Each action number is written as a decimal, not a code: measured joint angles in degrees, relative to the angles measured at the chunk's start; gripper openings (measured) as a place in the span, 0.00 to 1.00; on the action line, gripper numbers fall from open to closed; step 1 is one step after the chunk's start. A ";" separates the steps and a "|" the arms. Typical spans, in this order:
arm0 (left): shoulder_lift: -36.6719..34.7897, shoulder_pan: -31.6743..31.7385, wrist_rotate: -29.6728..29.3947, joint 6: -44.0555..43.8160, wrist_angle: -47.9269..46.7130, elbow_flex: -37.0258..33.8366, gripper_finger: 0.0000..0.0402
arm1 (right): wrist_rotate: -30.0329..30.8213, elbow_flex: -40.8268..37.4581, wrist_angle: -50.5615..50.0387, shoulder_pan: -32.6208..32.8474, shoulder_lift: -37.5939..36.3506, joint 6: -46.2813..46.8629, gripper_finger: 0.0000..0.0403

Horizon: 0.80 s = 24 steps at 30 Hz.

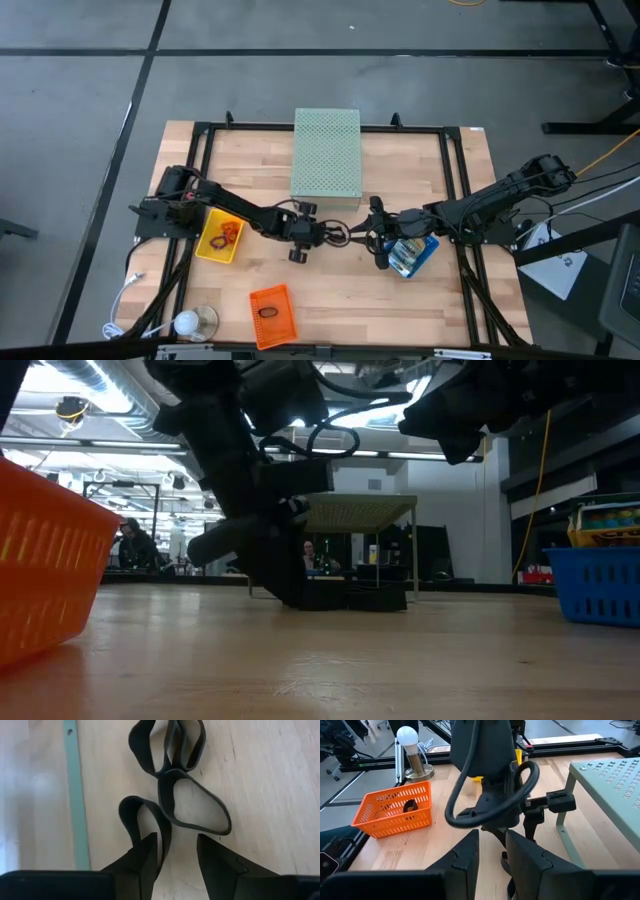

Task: Pick & Place Office Desk Supplies
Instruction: Put the black rubber band into the orange bin

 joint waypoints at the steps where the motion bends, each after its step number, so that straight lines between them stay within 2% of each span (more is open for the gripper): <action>1: 0.22 0.13 -0.34 -0.01 -0.01 0.03 0.34 | 0.01 0.00 -0.13 0.00 -0.01 0.01 0.24; 5: 0.31 0.38 0.41 0.12 -0.07 0.03 0.30 | -0.01 0.00 -0.17 0.00 0.00 0.01 0.24; 7: 0.30 0.37 1.36 0.51 -0.24 0.03 0.23 | -0.01 0.00 -0.16 0.00 0.01 0.01 0.24; 10: 0.27 0.35 2.10 -0.83 -1.17 0.03 0.08 | -0.01 0.00 -0.18 0.00 0.01 0.01 0.24; 12: 0.27 0.33 2.13 -1.52 -2.29 0.05 0.03 | -0.01 0.00 -0.18 -0.01 0.01 0.01 0.24; 19: -2.11 -1.94 2.85 -1.52 -5.74 -0.19 0.01 | -0.01 0.00 -0.23 0.02 0.00 -0.01 0.24; 24: -8.74 -6.04 0.66 -3.35 -9.40 -0.16 0.01 | -0.01 0.00 -0.66 0.02 0.01 -0.01 0.24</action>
